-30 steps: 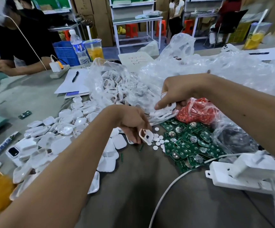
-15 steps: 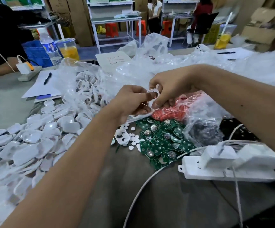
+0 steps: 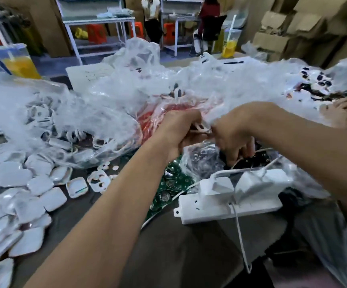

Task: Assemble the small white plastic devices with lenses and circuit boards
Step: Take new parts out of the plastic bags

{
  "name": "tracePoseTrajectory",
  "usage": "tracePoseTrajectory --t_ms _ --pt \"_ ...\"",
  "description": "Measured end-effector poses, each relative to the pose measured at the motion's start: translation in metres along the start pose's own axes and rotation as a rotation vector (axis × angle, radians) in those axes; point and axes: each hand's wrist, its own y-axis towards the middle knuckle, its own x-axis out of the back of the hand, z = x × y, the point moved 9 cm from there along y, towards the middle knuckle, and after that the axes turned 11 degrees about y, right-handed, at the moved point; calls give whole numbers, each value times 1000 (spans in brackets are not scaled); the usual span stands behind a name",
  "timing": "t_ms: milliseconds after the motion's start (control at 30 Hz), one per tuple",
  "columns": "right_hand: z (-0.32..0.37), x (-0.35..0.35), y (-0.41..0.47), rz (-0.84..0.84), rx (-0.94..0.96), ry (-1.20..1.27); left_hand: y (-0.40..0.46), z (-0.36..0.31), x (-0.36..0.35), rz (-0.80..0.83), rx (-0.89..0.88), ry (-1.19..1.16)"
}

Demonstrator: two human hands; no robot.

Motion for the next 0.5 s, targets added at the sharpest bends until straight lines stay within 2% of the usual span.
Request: tracePoseTrajectory --t_ms 67,233,300,433,500 --pt "3 -5 6 -48 2 -81 1 -1 0 -16 -27 -1" --pt "11 -3 16 -140 139 -74 0 4 19 -131 -53 18" --pt "10 0 15 -138 171 -68 0 3 26 -159 -47 -4" --pt "7 13 10 -46 196 -51 0 -9 32 -112 -54 -121" --pt "7 34 -2 -50 245 -2 1 -14 45 -159 -46 -189"
